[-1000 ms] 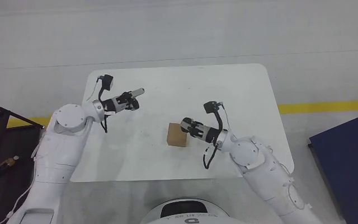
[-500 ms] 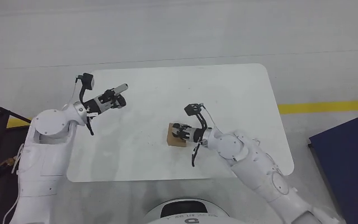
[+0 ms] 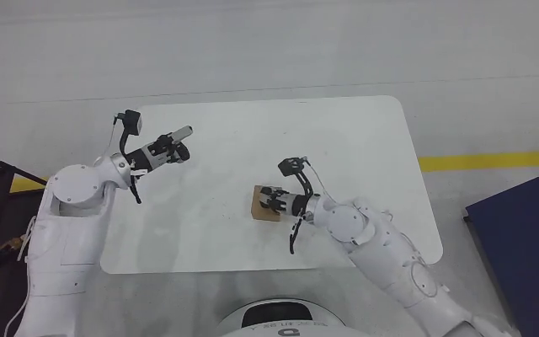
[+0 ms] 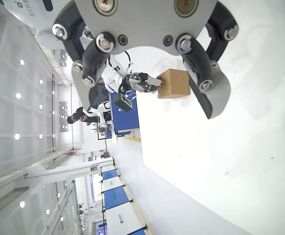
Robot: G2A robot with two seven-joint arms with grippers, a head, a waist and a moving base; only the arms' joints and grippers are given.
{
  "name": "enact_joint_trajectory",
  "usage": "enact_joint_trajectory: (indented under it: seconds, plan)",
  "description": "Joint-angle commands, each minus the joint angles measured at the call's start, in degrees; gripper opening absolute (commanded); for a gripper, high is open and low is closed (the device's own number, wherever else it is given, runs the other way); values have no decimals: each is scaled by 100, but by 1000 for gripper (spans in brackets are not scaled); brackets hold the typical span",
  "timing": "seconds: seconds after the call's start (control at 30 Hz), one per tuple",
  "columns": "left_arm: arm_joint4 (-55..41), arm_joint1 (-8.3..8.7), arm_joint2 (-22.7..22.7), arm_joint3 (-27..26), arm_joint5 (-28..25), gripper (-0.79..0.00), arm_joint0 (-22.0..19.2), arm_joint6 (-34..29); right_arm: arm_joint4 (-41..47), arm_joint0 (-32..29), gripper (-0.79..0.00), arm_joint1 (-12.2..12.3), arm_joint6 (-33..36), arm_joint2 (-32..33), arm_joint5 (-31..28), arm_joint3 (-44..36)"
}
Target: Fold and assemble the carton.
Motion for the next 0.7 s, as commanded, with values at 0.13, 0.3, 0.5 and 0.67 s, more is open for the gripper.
enact_joint_trajectory:
  seconds: [0.13,0.3,0.5,0.67]
  plan:
    - [0,0,0,0,0,0,0,0,47,-18,-785,-13,-340,75,51,-92]
    - [0,0,0,0,0,0,0,0,432,-548,-785,106,-646,768,-99,-300]
    - [0,0,0,0,0,0,0,0,279,-981,-785,214,-253,1144,375,-155]
    - [0,0,0,0,0,0,0,0,376,-728,-785,167,306,741,317,-102]
